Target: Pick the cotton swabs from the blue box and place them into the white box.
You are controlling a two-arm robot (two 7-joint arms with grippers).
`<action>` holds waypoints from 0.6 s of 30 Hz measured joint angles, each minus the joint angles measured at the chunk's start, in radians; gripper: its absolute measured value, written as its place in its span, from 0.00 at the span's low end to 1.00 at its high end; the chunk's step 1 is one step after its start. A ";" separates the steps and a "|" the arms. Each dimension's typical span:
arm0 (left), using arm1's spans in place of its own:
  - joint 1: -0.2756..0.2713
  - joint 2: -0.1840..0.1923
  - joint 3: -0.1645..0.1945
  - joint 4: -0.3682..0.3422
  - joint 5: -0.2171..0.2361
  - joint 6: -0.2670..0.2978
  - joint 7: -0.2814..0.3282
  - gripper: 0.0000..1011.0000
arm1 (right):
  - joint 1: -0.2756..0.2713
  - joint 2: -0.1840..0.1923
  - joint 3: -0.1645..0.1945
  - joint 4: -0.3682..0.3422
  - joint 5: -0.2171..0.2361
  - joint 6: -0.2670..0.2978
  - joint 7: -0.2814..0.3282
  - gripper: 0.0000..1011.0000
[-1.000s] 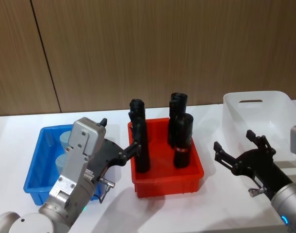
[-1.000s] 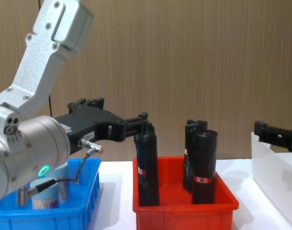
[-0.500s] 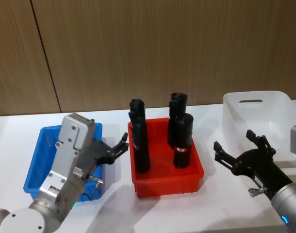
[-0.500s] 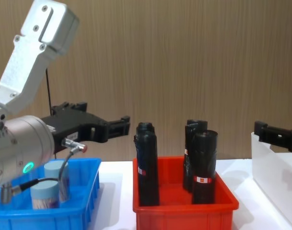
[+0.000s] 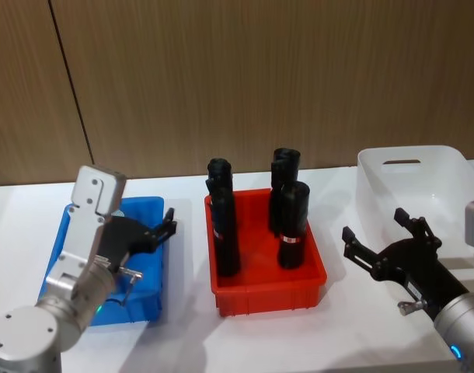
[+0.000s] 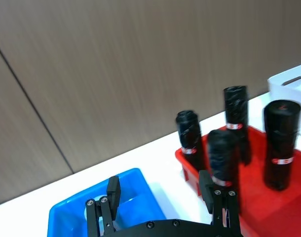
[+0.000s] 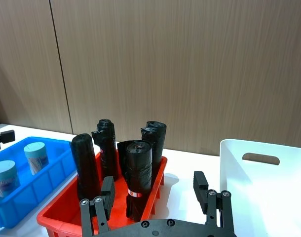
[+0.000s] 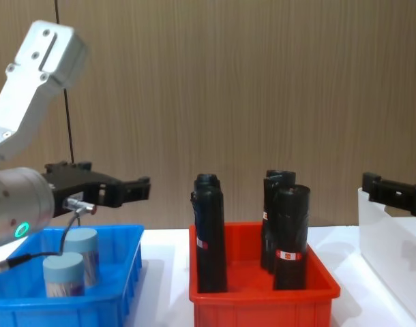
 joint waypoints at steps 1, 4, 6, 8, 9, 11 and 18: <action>-0.010 -0.003 -0.006 0.017 -0.009 0.008 -0.001 0.99 | 0.000 0.000 0.000 0.000 0.000 0.000 0.000 0.99; -0.020 -0.005 -0.013 0.037 -0.021 0.017 -0.004 0.99 | 0.000 0.000 0.000 0.000 0.000 0.000 0.000 0.99; -0.032 -0.008 -0.021 0.063 -0.034 0.024 -0.008 0.99 | 0.000 0.000 0.000 0.000 0.000 0.000 0.000 0.99; -0.043 -0.011 -0.029 0.086 -0.045 0.030 -0.011 0.99 | 0.000 0.000 0.000 0.000 0.000 0.000 0.000 0.99; -0.049 -0.013 -0.034 0.102 -0.053 0.033 -0.014 0.99 | 0.000 0.000 0.000 0.000 0.000 0.000 0.000 0.99; -0.053 -0.014 -0.037 0.112 -0.061 0.035 -0.016 0.99 | 0.000 0.000 0.000 0.000 0.000 0.000 0.000 0.99; -0.071 -0.020 -0.054 0.170 -0.105 0.041 -0.030 0.99 | 0.000 0.000 0.000 0.000 0.000 0.000 0.000 0.99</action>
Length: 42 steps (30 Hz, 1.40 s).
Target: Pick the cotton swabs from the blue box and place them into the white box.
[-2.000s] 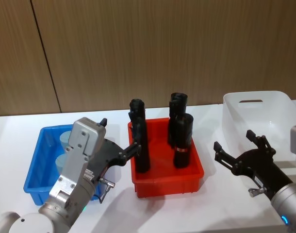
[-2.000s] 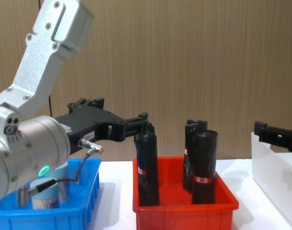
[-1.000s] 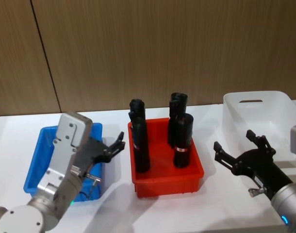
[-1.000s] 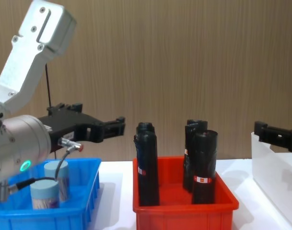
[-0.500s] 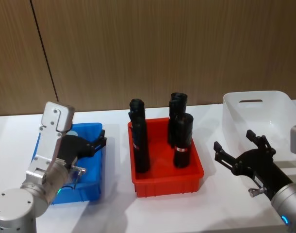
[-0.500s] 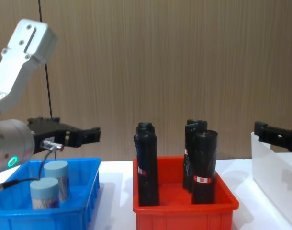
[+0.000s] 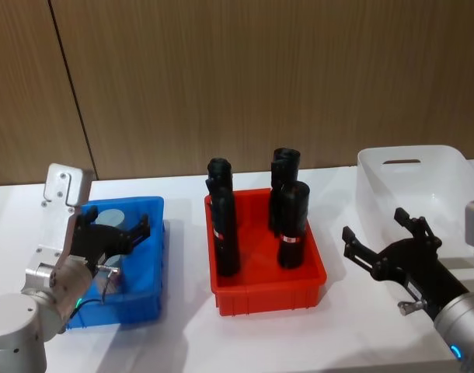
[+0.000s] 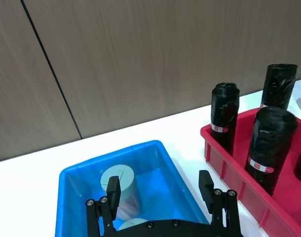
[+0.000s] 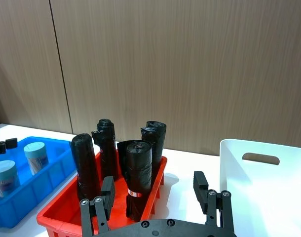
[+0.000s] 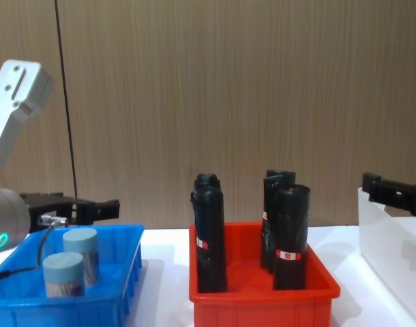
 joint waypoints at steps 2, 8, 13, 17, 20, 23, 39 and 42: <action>-0.002 -0.001 -0.003 0.009 -0.008 0.000 -0.003 0.99 | 0.000 0.000 0.000 0.000 0.000 0.000 0.000 0.99; -0.006 -0.004 -0.013 0.041 -0.044 0.001 -0.012 0.99 | 0.000 0.000 0.000 0.000 0.000 0.000 0.000 0.99; -0.007 -0.006 -0.019 0.061 -0.072 0.001 -0.017 0.99 | 0.000 0.000 0.000 0.000 0.000 0.000 0.000 0.99; -0.006 -0.007 -0.024 0.075 -0.094 0.002 -0.020 0.99 | 0.000 0.000 0.000 0.000 0.000 0.000 0.000 0.99; -0.005 -0.008 -0.027 0.088 -0.108 0.005 -0.021 0.99 | 0.000 0.000 0.000 0.000 0.000 0.000 0.000 0.99; -0.004 -0.008 -0.029 0.096 -0.115 0.008 -0.021 0.99 | 0.000 0.000 0.000 0.000 0.000 0.000 0.000 0.99; -0.011 -0.014 -0.036 0.152 -0.133 0.020 -0.033 0.99 | 0.000 0.000 0.000 0.000 0.000 0.000 0.000 0.99; -0.015 -0.016 -0.037 0.165 -0.134 0.021 -0.038 0.99 | 0.000 0.000 0.000 0.000 0.000 0.000 0.000 0.99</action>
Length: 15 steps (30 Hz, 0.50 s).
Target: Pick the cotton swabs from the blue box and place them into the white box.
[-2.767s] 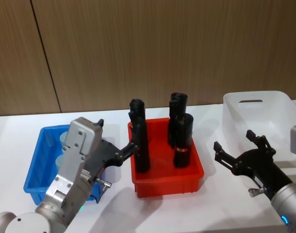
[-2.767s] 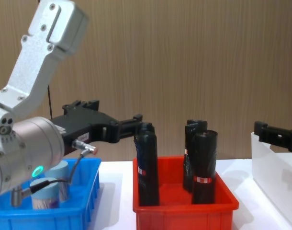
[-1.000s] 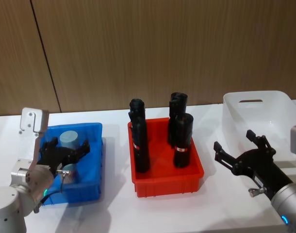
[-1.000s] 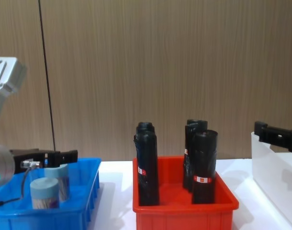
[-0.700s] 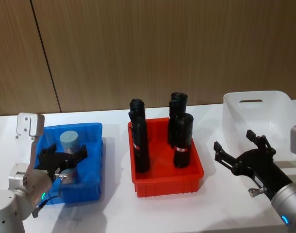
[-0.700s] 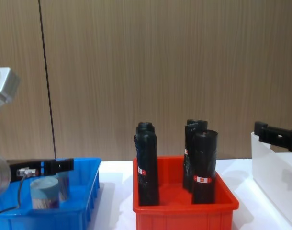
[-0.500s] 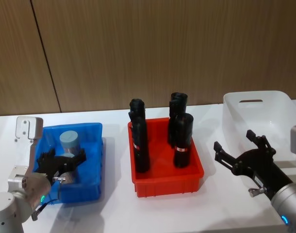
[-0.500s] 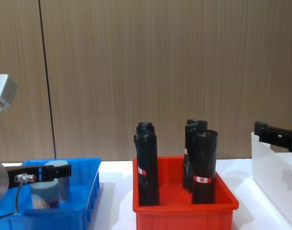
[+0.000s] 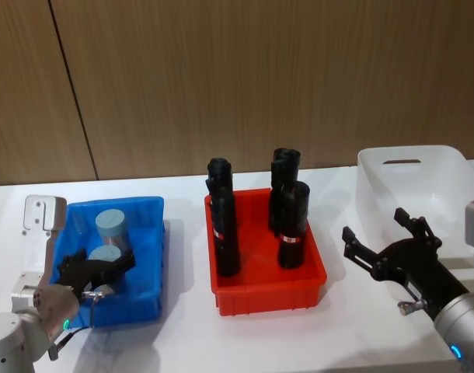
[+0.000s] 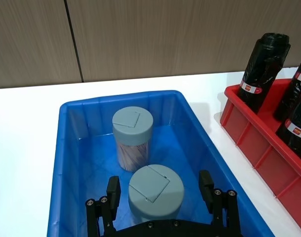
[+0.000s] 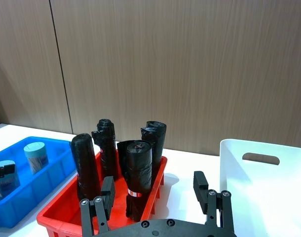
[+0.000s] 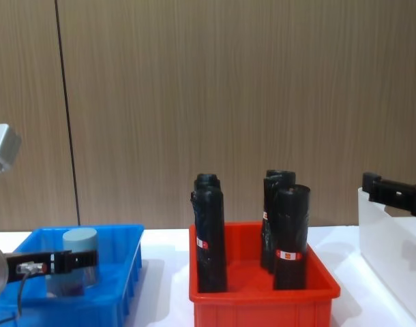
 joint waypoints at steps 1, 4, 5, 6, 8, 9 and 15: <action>-0.002 0.000 0.000 0.005 0.000 0.000 -0.001 0.99 | 0.000 0.000 0.000 0.000 0.000 0.000 0.000 0.99; -0.007 -0.002 -0.001 0.018 0.002 0.002 -0.010 0.96 | 0.000 0.000 0.000 0.000 0.000 0.000 0.000 0.99; -0.010 -0.003 -0.002 0.026 0.005 0.003 -0.014 0.93 | 0.000 0.000 0.000 0.000 0.000 0.000 0.000 0.99; -0.011 -0.003 -0.002 0.030 0.007 0.003 -0.016 0.92 | 0.000 0.000 0.000 0.000 0.000 0.000 0.000 0.99; -0.017 -0.005 -0.002 0.042 0.011 0.003 -0.021 0.86 | 0.000 0.000 0.000 0.000 0.000 0.000 0.000 0.99; -0.018 -0.005 -0.002 0.045 0.013 0.003 -0.023 0.85 | 0.000 0.000 0.000 0.000 0.000 0.000 0.000 0.99; -0.028 -0.008 -0.004 0.065 0.028 0.004 -0.031 0.67 | 0.000 0.000 0.000 0.000 0.000 0.000 0.000 0.99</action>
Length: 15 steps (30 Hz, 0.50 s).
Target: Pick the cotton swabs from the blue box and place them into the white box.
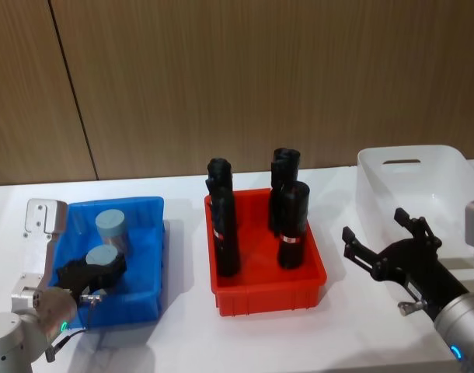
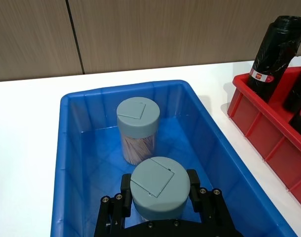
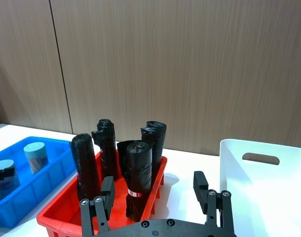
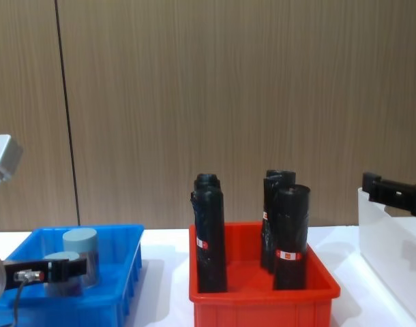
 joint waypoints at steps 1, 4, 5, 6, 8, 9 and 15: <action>-0.001 0.000 0.000 0.001 0.002 0.000 0.000 0.66 | 0.000 0.000 0.000 0.000 0.000 0.000 0.000 0.99; -0.002 0.000 0.000 0.001 0.017 0.001 -0.001 0.66 | 0.000 0.000 0.000 0.000 0.000 0.000 0.000 0.99; -0.002 0.002 0.000 -0.003 0.028 0.001 -0.002 0.66 | 0.000 0.000 0.000 0.000 0.000 0.000 0.000 0.99; -0.002 0.002 0.000 -0.007 0.033 0.001 -0.003 0.66 | 0.000 0.000 0.000 0.000 0.000 0.000 0.000 0.99; -0.001 0.005 0.000 -0.020 0.051 -0.001 -0.006 0.66 | 0.000 0.000 0.000 0.000 0.000 0.000 0.000 0.99; -0.001 0.005 0.000 -0.020 0.051 -0.001 -0.006 0.66 | 0.000 0.000 0.000 0.000 0.000 0.000 0.000 0.99; 0.009 0.019 0.000 -0.090 0.108 -0.011 -0.024 0.66 | 0.000 0.000 0.000 0.000 0.000 0.000 0.000 0.99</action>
